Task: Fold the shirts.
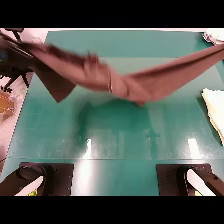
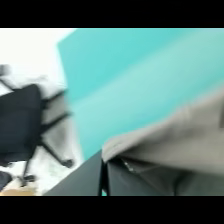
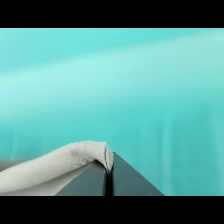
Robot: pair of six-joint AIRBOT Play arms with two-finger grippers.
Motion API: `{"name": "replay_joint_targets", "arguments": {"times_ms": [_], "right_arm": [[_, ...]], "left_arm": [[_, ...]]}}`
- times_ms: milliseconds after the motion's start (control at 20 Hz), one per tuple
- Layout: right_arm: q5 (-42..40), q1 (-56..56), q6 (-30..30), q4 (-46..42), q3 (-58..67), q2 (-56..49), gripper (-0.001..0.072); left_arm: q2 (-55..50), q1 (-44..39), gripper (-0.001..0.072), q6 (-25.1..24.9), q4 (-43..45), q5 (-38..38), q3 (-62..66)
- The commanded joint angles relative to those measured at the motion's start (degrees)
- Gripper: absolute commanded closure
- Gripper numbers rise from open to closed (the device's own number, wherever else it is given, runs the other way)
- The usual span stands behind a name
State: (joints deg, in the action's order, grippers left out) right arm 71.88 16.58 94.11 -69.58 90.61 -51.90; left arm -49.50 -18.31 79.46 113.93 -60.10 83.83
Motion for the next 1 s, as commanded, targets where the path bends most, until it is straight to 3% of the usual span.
{"name": "replay_joint_targets", "arguments": {"times_ms": [0,150,400,700,950], "right_arm": [[1.27,8.81,-0.31,4.94,7.26,-1.07,0.0692],[2.80,11.74,-0.72,11.54,12.81,-3.45,0.0693],[6.80,12.13,-0.72,12.11,19.37,-6.23,0.0693],[9.29,12.15,-0.70,12.13,22.43,-3.98,0.0693],[7.48,12.13,-0.70,12.96,19.15,2.99,0.0693]], "left_arm": [[1.81,4.28,0.0688,0.70,2.62,-0.94,8.17],[1.81,4.28,0.0687,0.70,2.54,-0.44,14.23],[1.81,4.28,0.0687,1.18,0.98,-0.39,20.65],[2.34,4.28,0.0687,1.14,-10.86,-4.61,23.28],[6.38,4.28,0.0687,1.01,-17.64,-3.67,23.85]]}}
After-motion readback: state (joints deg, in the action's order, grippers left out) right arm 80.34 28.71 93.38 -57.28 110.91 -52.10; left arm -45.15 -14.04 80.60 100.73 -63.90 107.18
